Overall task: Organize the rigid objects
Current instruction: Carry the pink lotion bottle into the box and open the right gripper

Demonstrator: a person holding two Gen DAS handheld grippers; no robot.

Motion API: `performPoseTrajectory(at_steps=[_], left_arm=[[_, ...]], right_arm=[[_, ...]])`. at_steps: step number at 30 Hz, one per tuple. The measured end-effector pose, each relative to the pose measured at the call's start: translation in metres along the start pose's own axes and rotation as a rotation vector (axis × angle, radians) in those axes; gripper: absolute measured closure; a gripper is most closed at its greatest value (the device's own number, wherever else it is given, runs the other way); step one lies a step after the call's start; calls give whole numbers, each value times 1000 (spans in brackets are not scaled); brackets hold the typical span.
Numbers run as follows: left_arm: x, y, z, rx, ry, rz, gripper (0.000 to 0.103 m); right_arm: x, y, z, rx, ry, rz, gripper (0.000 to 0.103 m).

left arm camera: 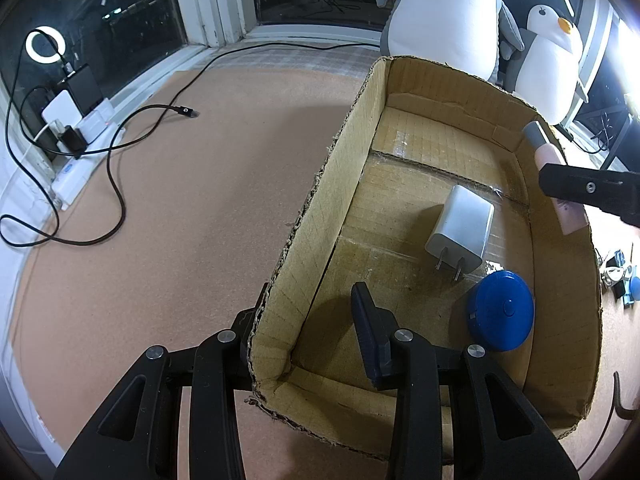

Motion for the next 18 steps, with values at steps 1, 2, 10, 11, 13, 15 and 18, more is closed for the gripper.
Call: performPoseTrajectory(at_steps=[1, 2, 10, 11, 13, 15, 18], left_arm=[[-1, 0, 0, 0, 0, 0, 67], [0, 0, 0, 0, 0, 0, 67], [0, 0, 0, -1, 0, 0, 67], [0, 0, 0, 0, 0, 0, 67], [0, 0, 0, 0, -1, -1, 67], [-1, 0, 0, -1, -1, -2, 67], [-1, 0, 1, -2, -2, -2, 67]], right_arm=[[0, -1, 0, 4, 3, 1, 85], [0, -3, 1, 7, 5, 2, 85], [1, -7, 5, 16, 25, 4, 85], [1, -7, 6, 19, 27, 2, 84], [0, -5, 6, 27, 31, -10, 76], [0, -2, 6, 30, 32, -26, 60], [-2, 4, 5, 30, 37, -42, 56]])
Point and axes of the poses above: each gripper's, at about its wrist camera, not at the fingertips, and y roughly against the way its jaws point, z to its left, x to its underside, the point moved 7 cm from there along -y, roughly the way its jaws point, and after that the axes turned 9 degrees about -y, right-handed, at the moved point
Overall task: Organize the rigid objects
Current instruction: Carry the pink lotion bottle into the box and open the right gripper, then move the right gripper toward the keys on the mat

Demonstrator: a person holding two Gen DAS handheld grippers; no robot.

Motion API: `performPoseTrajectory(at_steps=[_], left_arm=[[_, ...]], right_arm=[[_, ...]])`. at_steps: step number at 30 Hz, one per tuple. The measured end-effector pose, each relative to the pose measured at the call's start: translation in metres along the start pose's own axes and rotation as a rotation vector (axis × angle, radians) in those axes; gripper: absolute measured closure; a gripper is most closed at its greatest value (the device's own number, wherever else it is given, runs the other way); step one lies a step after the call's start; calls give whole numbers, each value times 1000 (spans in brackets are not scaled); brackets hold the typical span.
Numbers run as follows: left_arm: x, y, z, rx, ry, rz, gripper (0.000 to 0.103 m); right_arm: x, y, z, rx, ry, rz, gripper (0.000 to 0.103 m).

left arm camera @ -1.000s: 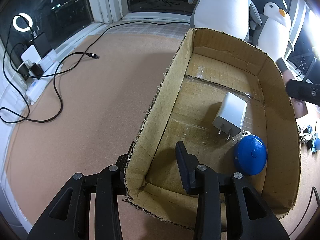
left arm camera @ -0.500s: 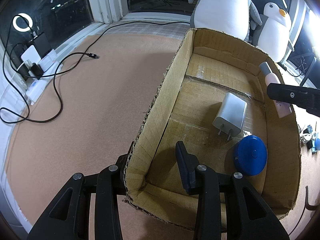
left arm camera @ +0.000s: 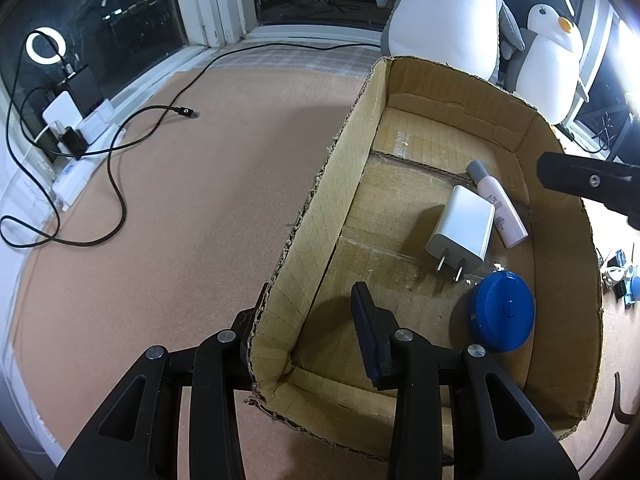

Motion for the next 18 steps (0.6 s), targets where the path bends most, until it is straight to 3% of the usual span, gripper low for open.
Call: performPoseTrajectory(at_steps=[13, 16, 18], left_arm=[[0, 0, 0, 1, 1, 0, 67], [0, 0, 0, 0, 1, -1, 67], [0, 0, 0, 0, 2, -1, 67]], right_arm=[[6, 24, -21, 4, -31, -20, 46], [11, 31, -31, 5, -46, -25, 34], [15, 35, -42, 7, -65, -29, 32]])
Point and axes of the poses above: each gripper's, at about its wrist camera, not at the fingertips, and y roughly against the way its jaws point, z to its left, x to its underside, the point moved 7 cm from there along -y, roughly the way its jaws point, and after that the axes turned 9 degrees about -y, right-handed, at the moved point
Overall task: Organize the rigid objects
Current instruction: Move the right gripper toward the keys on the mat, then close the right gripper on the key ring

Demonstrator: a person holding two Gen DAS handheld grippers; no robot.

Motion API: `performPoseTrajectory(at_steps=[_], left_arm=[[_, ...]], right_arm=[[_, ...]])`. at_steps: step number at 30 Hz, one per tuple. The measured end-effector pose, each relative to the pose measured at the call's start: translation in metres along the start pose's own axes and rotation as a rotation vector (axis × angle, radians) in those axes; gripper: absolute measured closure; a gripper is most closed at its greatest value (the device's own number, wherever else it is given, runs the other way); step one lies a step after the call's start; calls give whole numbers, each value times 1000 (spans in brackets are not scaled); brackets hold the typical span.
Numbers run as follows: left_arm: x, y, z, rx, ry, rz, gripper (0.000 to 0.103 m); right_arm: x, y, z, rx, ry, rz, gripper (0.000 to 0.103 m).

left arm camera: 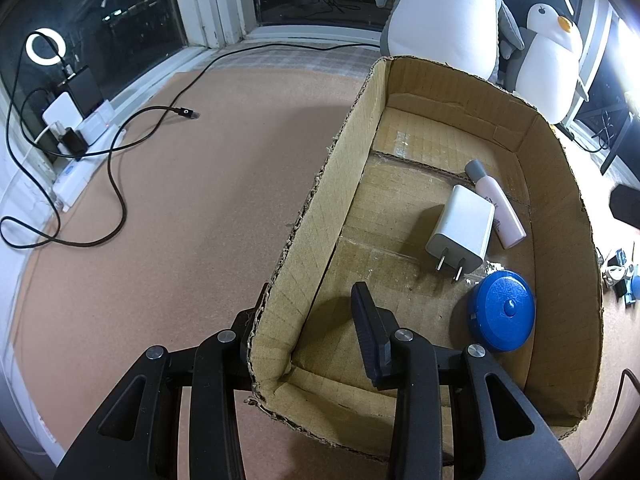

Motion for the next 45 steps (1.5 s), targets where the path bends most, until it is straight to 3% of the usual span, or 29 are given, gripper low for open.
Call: performPoseTrajectory(at_steps=[12, 19, 24, 29, 36, 45], left_arm=[[1, 0, 0, -1, 0, 0, 67], [1, 0, 0, -1, -1, 0, 67], [1, 0, 0, 0, 0, 0, 67], [1, 0, 0, -1, 0, 0, 67], [1, 0, 0, -1, -1, 1, 67], [1, 0, 0, -1, -2, 1, 67]], right_arm=[[31, 4, -64, 25, -73, 57, 29], [52, 2, -63, 14, 8, 70, 29], [48, -2, -47, -56, 84, 57, 29], [39, -16, -37, -102, 137, 86, 52], [35, -43, -35, -144, 155, 144, 62], [29, -57, -32, -197, 171, 172, 63]])
Point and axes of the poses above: each gripper's, at about its wrist camera, not at the fingertips, and y roughly against the way its jaws point, z to its left, x to its underside, the point moved 7 cm from there along -y, roughly the way its jaws point, and after that the axes turned 9 degrees about -y, right-handed, at the moved point
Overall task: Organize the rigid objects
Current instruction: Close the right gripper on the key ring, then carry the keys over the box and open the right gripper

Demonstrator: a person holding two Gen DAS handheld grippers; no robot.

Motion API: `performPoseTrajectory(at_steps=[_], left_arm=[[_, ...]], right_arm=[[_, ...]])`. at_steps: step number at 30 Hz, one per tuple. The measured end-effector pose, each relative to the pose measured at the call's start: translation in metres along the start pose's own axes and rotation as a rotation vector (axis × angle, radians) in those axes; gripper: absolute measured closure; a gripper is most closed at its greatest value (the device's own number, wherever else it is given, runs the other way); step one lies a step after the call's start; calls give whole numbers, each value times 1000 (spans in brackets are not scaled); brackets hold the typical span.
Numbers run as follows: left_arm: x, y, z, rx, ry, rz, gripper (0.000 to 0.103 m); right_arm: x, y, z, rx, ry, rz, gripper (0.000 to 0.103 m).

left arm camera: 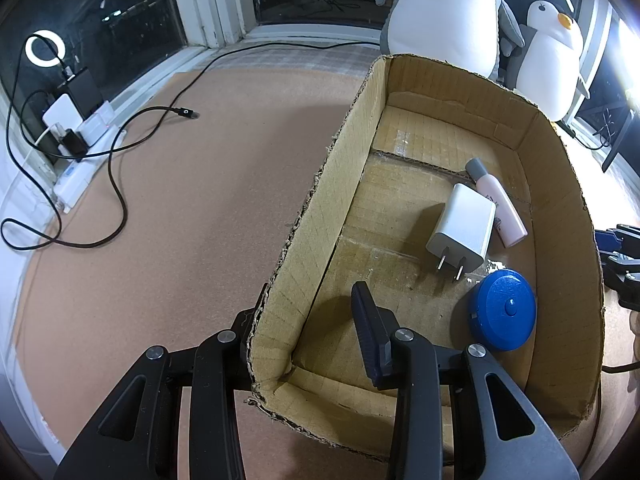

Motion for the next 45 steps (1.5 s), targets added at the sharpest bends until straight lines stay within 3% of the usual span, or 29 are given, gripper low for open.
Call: performPoseTrajectory(at_steps=[12, 14, 18, 24, 35, 45], left_arm=[[0, 0, 2, 0, -2, -2, 67], [0, 0, 1, 0, -3, -1, 67], [0, 0, 1, -1, -3, -1, 67], [0, 0, 1, -1, -2, -1, 67], [0, 0, 2, 1, 0, -6, 67], [0, 0, 2, 0, -2, -14, 67]], right_arm=[[2, -15, 11, 17, 59, 36, 76], [1, -14, 10, 18, 54, 36, 84], [3, -14, 12, 27, 62, 36, 87], [6, -11, 13, 36, 69, 26, 99], [9, 20, 13, 46, 36, -50, 101], [2, 82, 58, -8, 77, -168, 101]])
Point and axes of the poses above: each gripper's, at about its wrist camera, not at the fingertips, and y roughly against the way its jaws point, z to its left, x to its underside, the point moved 7 cm from there along -y, roughly the way its jaws point, and after that the axes turned 9 degrees about -y, right-handed, at the moved point
